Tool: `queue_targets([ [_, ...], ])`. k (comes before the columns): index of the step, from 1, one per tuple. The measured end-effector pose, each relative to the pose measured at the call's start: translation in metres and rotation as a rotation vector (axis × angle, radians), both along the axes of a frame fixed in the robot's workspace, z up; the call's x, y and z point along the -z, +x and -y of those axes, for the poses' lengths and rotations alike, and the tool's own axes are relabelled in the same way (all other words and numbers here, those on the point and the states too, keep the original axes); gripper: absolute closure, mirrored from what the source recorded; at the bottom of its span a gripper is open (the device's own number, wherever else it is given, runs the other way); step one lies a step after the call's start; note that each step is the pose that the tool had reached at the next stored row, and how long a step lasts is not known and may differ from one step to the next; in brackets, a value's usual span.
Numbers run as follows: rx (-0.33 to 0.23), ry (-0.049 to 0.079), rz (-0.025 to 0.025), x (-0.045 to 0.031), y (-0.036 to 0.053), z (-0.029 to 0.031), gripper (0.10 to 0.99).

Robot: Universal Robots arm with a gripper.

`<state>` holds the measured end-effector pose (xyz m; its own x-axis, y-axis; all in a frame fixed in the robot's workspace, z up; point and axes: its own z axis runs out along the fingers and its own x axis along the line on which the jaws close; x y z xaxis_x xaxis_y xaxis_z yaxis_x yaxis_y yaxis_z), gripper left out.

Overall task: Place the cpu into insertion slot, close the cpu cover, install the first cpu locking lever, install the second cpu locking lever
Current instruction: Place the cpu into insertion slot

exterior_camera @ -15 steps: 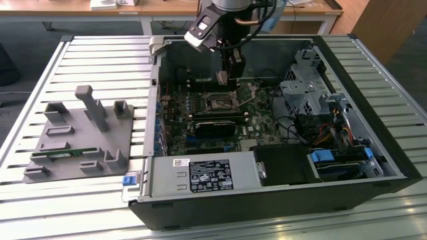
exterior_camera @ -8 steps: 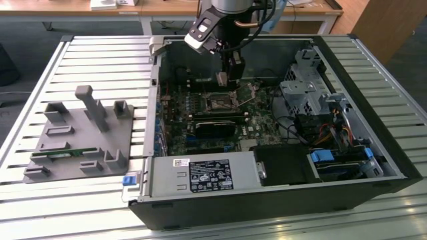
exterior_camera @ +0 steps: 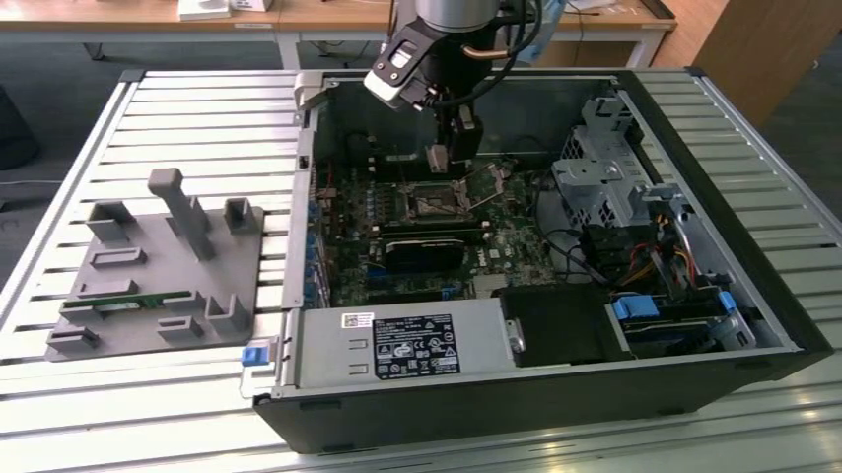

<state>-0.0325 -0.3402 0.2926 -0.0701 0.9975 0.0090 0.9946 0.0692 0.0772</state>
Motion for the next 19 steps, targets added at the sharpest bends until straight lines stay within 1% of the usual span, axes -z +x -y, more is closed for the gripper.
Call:
queue_targets([
  [19,0.0,0.0,-0.0001,0.0087,0.0,0.0,0.549],
])
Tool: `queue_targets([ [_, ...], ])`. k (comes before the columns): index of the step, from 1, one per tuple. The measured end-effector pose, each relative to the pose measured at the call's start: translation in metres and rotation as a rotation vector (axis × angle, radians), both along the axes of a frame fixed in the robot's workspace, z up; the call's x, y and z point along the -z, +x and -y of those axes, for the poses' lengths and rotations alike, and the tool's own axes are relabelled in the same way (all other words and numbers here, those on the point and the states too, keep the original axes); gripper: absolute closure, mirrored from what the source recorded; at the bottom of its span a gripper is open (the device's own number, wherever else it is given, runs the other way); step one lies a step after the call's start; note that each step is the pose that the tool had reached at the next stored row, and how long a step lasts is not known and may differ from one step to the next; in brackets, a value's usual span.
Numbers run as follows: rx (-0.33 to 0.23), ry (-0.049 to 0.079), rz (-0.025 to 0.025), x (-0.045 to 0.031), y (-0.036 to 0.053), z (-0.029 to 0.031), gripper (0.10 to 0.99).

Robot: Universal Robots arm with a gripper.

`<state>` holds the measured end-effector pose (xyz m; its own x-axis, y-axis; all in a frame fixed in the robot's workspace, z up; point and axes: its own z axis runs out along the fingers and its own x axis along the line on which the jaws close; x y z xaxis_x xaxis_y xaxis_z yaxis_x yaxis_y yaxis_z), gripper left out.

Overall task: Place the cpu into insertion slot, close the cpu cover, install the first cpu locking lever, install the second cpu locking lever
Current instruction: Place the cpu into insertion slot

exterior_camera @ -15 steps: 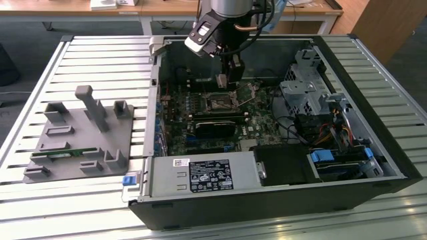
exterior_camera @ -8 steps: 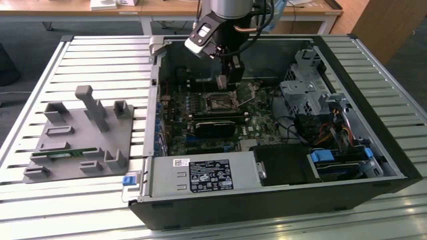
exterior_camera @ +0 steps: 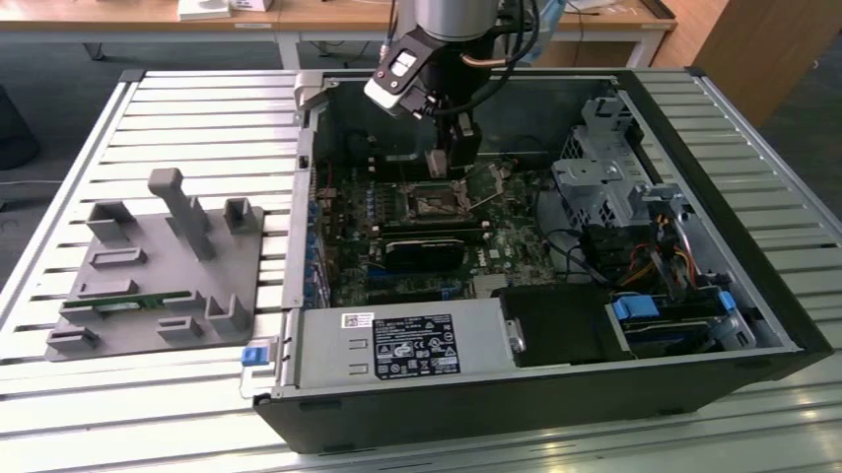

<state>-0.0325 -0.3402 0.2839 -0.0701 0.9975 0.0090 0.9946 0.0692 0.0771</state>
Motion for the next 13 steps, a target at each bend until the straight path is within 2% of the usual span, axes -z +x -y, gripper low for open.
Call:
queue_targets([
  [13,0.0,0.0,0.0,0.0057,0.0,0.0,0.549],
])
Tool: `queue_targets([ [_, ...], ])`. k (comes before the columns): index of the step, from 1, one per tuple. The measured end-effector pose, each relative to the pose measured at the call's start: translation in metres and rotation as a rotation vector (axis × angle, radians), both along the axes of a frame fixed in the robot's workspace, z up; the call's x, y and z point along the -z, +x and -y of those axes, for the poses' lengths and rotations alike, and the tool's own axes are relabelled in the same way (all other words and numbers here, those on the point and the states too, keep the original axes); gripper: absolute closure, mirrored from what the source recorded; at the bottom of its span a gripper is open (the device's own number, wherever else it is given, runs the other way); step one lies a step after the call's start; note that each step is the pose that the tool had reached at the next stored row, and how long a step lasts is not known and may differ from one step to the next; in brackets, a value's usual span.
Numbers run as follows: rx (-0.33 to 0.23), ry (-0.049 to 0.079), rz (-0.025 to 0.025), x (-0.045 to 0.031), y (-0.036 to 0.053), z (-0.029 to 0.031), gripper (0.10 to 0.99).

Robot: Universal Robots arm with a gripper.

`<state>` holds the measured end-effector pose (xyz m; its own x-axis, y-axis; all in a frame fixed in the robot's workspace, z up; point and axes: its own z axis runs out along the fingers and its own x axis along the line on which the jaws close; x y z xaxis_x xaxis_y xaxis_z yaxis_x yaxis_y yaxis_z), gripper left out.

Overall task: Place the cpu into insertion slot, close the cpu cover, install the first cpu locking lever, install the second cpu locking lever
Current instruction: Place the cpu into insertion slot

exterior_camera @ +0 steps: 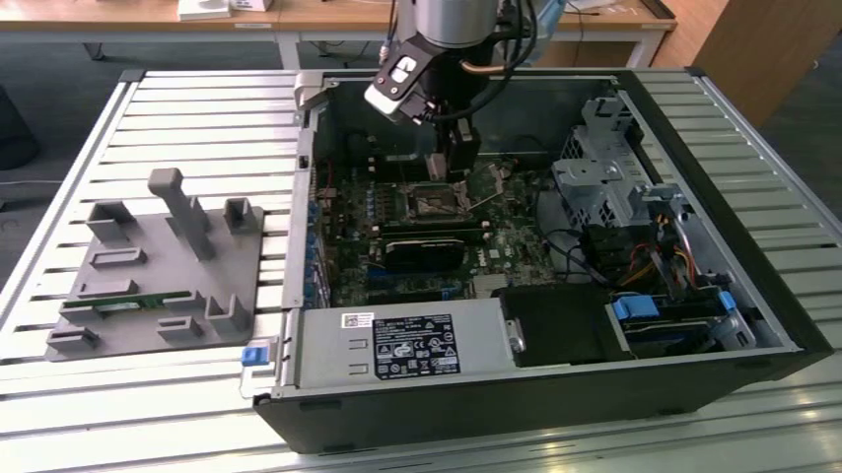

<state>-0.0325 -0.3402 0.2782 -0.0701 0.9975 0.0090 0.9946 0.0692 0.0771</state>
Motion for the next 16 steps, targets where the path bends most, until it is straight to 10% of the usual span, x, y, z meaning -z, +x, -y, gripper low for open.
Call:
queue_targets([
  [16,0.0,0.0,0.0001,0.0062,0.0,0.0,0.549],
])
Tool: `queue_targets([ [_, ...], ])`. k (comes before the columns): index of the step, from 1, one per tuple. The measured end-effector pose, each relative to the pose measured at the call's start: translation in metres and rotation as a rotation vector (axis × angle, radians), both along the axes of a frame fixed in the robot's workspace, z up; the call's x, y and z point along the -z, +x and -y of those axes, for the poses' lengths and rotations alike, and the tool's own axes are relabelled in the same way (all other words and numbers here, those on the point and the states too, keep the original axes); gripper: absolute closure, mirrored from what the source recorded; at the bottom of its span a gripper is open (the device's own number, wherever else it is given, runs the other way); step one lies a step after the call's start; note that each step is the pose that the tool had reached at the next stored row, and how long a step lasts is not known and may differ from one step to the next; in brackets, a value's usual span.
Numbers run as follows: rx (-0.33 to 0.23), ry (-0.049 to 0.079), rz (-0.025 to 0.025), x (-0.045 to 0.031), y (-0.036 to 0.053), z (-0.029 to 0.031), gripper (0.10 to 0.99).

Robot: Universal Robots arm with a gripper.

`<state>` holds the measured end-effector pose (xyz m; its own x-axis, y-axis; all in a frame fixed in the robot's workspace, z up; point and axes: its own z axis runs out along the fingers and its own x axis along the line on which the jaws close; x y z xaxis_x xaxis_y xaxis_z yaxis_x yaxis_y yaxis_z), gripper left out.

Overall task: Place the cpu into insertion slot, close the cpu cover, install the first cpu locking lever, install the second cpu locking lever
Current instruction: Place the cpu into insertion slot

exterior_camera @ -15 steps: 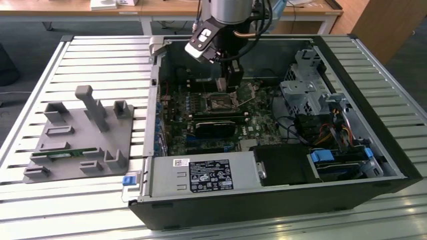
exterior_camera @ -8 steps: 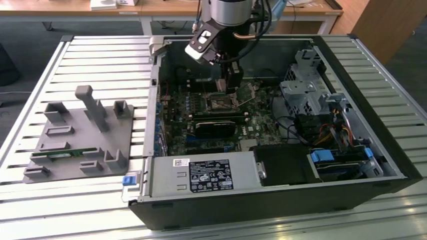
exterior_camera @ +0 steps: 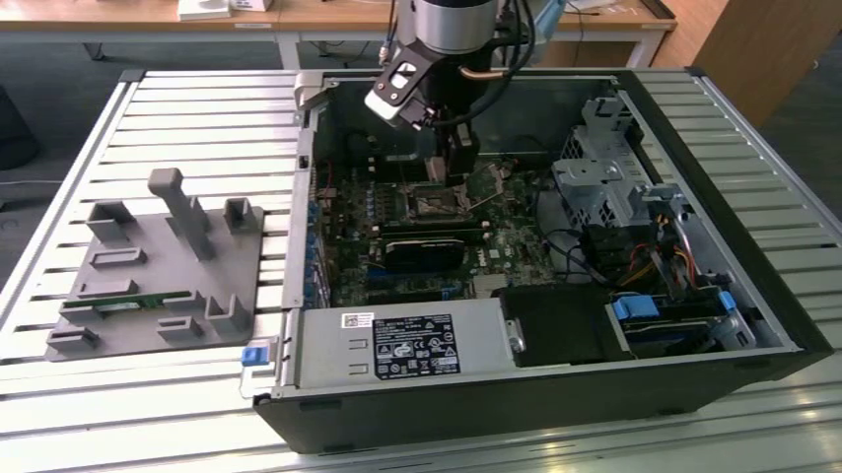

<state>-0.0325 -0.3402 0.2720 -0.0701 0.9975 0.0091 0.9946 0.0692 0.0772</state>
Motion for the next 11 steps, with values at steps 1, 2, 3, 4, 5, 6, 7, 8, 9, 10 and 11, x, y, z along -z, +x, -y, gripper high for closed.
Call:
queue_targets([
  [1,0.0,0.0,-0.0001,0.0005,-0.0001,-0.0002,0.549],
  [2,0.0,-0.001,0.0,0.0011,-0.0001,-0.0006,0.549],
  [3,0.0,-0.003,-0.0002,0.0016,0.0,-0.0014,0.549],
  [4,0.0,-0.003,-0.0001,0.0022,0.0,-0.0027,0.549],
  [5,0.001,-0.004,-0.0002,0.0027,0.0,-0.0041,0.549],
  [6,0.002,-0.005,-0.0001,0.0033,0.0,-0.0058,0.549],
  [7,0.003,-0.006,-0.0001,0.0039,0.0,-0.0075,0.549],
  [8,0.004,-0.007,-0.0001,0.0046,0.0,-0.0086,0.549],
  [9,0.005,-0.007,-0.0001,0.0054,0.0,-0.0092,0.549],
  [10,0.005,-0.007,0.0,0.0061,0.0,-0.0095,0.549],
  [11,0.005,-0.007,-0.0001,0.0067,0.0,-0.0098,0.549],
])
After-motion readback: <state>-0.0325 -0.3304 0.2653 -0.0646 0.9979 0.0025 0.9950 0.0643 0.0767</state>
